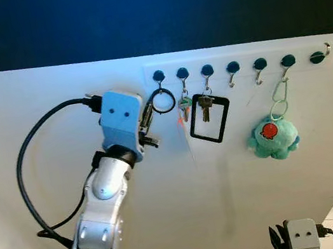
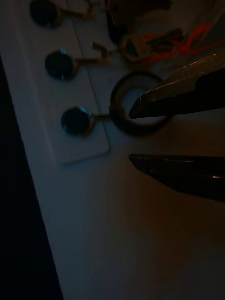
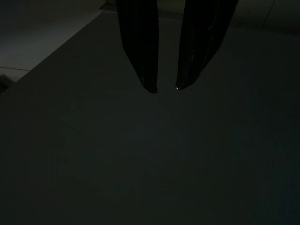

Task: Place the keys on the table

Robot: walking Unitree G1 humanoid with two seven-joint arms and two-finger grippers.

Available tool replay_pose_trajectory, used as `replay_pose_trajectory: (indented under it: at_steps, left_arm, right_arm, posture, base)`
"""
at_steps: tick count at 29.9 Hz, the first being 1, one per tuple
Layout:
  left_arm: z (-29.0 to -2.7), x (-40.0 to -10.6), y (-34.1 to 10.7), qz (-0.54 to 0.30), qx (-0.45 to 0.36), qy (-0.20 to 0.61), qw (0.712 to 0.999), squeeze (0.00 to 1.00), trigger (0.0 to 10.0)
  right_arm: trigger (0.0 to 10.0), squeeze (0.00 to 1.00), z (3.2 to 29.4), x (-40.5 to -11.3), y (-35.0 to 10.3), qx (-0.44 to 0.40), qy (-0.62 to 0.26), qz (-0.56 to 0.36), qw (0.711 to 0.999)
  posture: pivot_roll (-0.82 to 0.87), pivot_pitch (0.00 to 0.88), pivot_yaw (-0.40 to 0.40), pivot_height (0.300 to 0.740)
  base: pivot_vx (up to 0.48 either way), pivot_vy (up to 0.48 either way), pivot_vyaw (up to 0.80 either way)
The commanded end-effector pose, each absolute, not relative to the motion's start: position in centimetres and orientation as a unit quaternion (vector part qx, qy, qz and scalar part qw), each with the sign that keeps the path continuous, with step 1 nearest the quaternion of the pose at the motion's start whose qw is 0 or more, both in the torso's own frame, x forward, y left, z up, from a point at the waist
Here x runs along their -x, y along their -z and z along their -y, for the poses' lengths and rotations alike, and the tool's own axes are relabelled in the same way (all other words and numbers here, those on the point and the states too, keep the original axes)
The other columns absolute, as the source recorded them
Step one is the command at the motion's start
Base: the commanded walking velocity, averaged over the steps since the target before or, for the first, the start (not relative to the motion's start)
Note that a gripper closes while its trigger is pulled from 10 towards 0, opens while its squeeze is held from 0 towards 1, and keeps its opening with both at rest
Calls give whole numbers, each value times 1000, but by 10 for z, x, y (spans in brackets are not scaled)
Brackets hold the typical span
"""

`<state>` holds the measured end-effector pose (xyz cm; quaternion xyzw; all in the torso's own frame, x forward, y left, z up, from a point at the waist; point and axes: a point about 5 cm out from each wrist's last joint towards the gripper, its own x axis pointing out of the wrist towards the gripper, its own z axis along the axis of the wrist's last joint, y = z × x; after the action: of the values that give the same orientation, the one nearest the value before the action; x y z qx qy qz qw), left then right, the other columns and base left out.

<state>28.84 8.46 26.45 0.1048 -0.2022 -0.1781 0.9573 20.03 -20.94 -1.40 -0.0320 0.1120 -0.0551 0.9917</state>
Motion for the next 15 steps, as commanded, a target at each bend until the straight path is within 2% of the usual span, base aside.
replay_pose_trajectory:
  at_steps: [1, 14, 15]
  left_arm:
    - [-79, -290, -263, 200, -115, 186, 955, 0, 10000]
    - [-82, -305, -266, 188, -137, 142, 962, 0, 10000]
    - [-84, -306, -266, 187, -139, 139, 962, 0, 8549]
  right_arm:
    - [10000, 0, 208, -199, 16, 28, 55, -120, 991]
    - [10000, 0, 204, -199, 16, 17, 61, -118, 991]
    - [10000, 0, 204, -199, 16, 15, 63, -118, 991]
  posture:
    - [-13, 26, 18, 740]
    - [-22, 26, 31, 740]
    - [-20, 27, 30, 740]
  base:
    - [0, 0, 0]
    - [0, 0, 0]
    - [0, 0, 0]
